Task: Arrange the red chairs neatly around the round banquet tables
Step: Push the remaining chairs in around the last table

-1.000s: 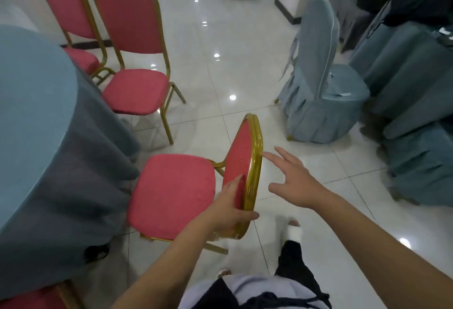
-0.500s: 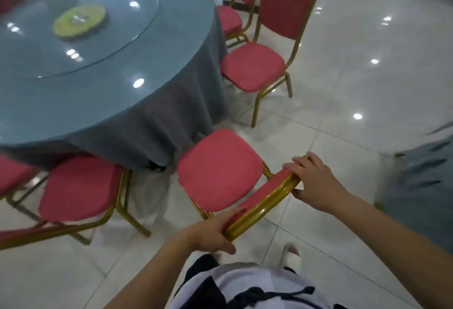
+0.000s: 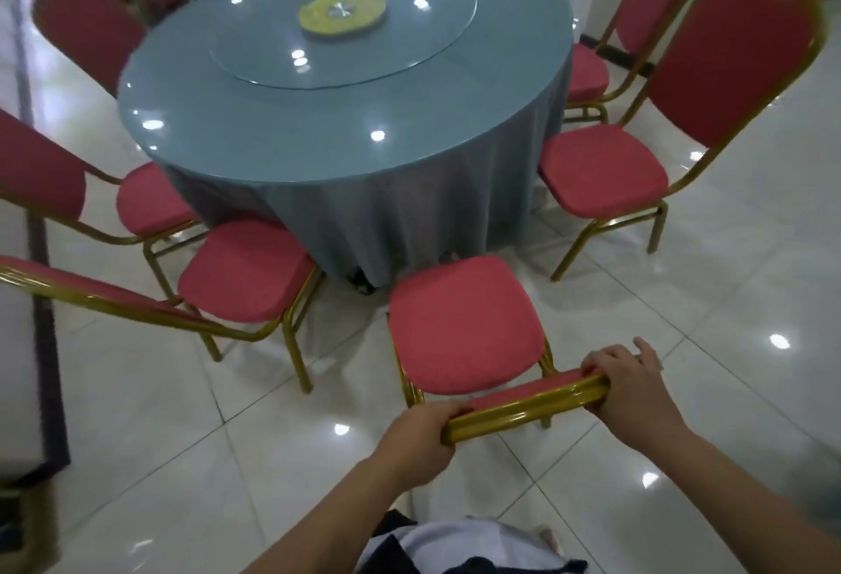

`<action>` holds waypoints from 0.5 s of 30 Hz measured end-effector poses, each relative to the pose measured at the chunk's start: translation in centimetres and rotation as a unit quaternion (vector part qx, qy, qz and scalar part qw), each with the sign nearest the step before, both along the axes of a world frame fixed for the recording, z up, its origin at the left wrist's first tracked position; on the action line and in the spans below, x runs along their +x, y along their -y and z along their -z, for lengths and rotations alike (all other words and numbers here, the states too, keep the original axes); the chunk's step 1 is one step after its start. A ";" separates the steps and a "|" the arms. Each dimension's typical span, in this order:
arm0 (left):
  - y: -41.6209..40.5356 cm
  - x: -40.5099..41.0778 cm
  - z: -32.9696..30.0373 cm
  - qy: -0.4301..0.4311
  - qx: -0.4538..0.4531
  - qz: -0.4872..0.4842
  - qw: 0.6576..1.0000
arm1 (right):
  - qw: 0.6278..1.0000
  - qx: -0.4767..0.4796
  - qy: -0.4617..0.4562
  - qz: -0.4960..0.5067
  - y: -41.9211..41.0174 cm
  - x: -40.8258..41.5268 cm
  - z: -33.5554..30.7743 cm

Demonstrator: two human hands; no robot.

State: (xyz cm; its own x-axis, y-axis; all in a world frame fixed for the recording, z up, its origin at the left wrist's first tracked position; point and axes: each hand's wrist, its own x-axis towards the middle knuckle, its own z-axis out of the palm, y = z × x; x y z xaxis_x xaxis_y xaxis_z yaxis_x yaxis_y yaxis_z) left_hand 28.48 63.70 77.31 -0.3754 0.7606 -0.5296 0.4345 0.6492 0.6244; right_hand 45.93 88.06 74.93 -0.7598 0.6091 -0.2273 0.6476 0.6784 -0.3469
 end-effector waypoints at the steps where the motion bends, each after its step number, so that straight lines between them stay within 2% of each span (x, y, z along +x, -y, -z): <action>1: 0.0 -0.3 -0.1 0.000 0.003 0.008 1.000 | 1.000 0.012 -0.003 -0.006 0.0 -0.2 -0.2; 9: -0.1 -2.0 1.2 0.001 0.028 0.101 0.995 | 0.998 -0.003 0.045 0.045 0.7 0.3 -0.8; 15: 0.1 -1.7 2.1 0.011 0.065 0.112 0.991 | 0.996 0.003 0.069 0.063 1.0 0.6 -1.2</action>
